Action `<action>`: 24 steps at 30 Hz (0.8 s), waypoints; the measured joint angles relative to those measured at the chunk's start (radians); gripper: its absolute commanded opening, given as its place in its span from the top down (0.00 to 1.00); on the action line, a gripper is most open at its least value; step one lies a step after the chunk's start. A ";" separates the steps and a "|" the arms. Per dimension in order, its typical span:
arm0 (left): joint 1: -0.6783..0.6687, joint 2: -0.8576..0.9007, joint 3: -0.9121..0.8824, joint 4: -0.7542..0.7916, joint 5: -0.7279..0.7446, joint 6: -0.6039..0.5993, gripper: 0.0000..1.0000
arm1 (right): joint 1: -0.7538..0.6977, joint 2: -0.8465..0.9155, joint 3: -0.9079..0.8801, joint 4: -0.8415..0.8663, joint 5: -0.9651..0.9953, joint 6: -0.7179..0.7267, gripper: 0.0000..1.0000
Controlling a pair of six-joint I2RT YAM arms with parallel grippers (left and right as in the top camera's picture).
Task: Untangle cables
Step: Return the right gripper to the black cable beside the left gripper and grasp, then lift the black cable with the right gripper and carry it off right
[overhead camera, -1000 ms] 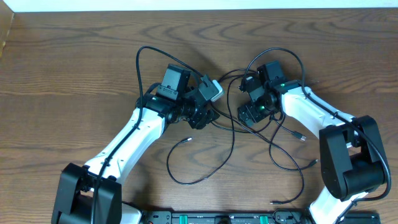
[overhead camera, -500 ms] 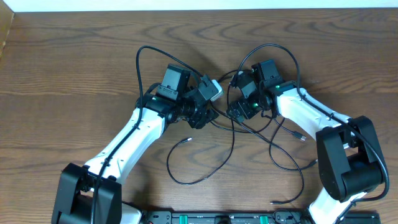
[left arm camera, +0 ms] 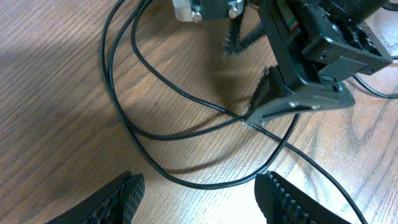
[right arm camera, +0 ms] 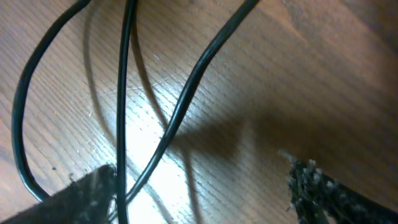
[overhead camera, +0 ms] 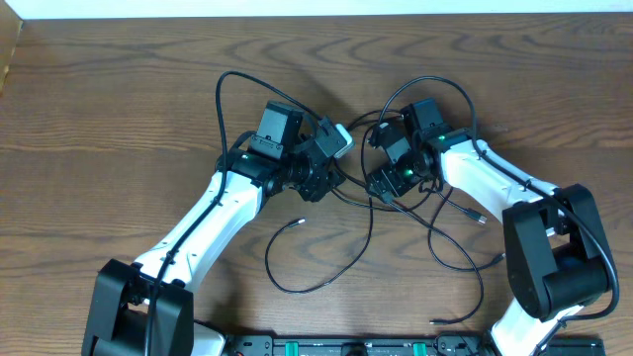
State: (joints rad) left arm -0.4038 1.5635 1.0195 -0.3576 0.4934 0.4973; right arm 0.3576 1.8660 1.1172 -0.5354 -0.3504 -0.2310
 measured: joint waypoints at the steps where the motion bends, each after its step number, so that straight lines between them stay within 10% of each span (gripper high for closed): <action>1: 0.000 0.000 0.000 0.000 -0.001 0.000 0.37 | 0.003 0.000 0.000 -0.006 0.001 -0.002 0.29; 11: 0.000 0.000 0.000 0.000 -0.003 0.000 0.37 | 0.021 0.000 -0.024 -0.021 0.004 -0.005 0.22; 13: 0.000 0.000 0.000 0.000 -0.002 0.000 0.37 | 0.021 0.000 -0.026 -0.019 0.004 -0.008 0.35; 17: 0.000 0.000 0.000 0.000 -0.002 0.000 0.37 | 0.022 0.000 -0.040 -0.017 0.006 -0.008 0.94; 24: 0.000 0.000 0.000 0.000 -0.002 0.000 0.37 | 0.022 0.000 -0.058 0.039 0.002 0.047 0.99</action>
State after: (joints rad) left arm -0.4038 1.5635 1.0195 -0.3576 0.4911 0.4973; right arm 0.3794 1.8656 1.0595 -0.4961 -0.3485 -0.1837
